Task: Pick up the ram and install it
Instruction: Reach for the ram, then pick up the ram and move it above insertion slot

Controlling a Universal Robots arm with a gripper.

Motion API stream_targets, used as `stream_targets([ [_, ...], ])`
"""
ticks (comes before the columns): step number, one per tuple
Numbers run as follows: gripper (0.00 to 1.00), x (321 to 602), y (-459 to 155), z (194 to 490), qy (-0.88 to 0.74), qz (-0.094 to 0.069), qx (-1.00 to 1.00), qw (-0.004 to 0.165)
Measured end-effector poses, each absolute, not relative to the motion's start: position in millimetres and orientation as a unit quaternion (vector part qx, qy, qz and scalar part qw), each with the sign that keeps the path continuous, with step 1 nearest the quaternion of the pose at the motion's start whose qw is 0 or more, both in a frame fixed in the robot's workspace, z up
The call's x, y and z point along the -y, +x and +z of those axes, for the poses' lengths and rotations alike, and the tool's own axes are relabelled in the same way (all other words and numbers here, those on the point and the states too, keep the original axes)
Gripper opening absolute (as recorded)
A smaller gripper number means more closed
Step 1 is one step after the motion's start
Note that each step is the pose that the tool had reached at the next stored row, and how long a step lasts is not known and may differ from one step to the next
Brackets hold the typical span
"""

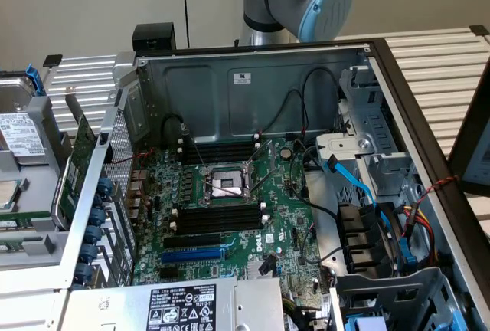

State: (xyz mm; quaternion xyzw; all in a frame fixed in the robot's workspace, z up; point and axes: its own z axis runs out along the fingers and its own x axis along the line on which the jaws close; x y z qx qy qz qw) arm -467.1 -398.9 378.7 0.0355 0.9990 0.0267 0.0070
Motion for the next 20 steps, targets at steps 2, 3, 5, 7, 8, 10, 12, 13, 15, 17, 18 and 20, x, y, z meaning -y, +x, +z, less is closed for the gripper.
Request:
stream_targets([
  [2, 0.11, 398.9, -469.7, 378.6, 0.036, 0.027, -0.999, 0.007],
  [3, 0.11, 398.9, -469.7, 378.6, 0.035, 0.027, -0.999, 0.007],
  [5, 0.11, 398.9, -469.7, 378.6, 0.035, 0.027, -0.999, 0.007],
  [7, 0.11, 398.9, -469.7, 378.6, 0.035, 0.027, -0.999, 0.007],
  [8, 0.11, 398.9, -469.7, 378.6, 0.035, 0.027, -0.999, 0.007],
  [10, 0.11, 398.9, -469.7, 378.6, 0.035, 0.027, -0.999, 0.007],
  [12, 0.11, 398.9, -469.7, 378.6, 0.035, 0.027, -0.999, 0.007],
  [13, 0.11, 398.9, -469.7, 378.6, 0.035, 0.027, -0.999, 0.007],
  [15, 0.11, 398.9, -469.7, 378.6, 0.035, 0.027, -0.999, 0.007],
  [17, 0.11, 398.6, -470.6, 378.6, 0.033, 0.027, -0.999, 0.007],
  [18, 0.11, 398.6, -470.6, 378.4, 0.024, 0.027, -0.999, 0.007],
  [20, 0.11, 398.6, -470.6, 378.4, 0.006, 0.027, -1.000, 0.006],
])
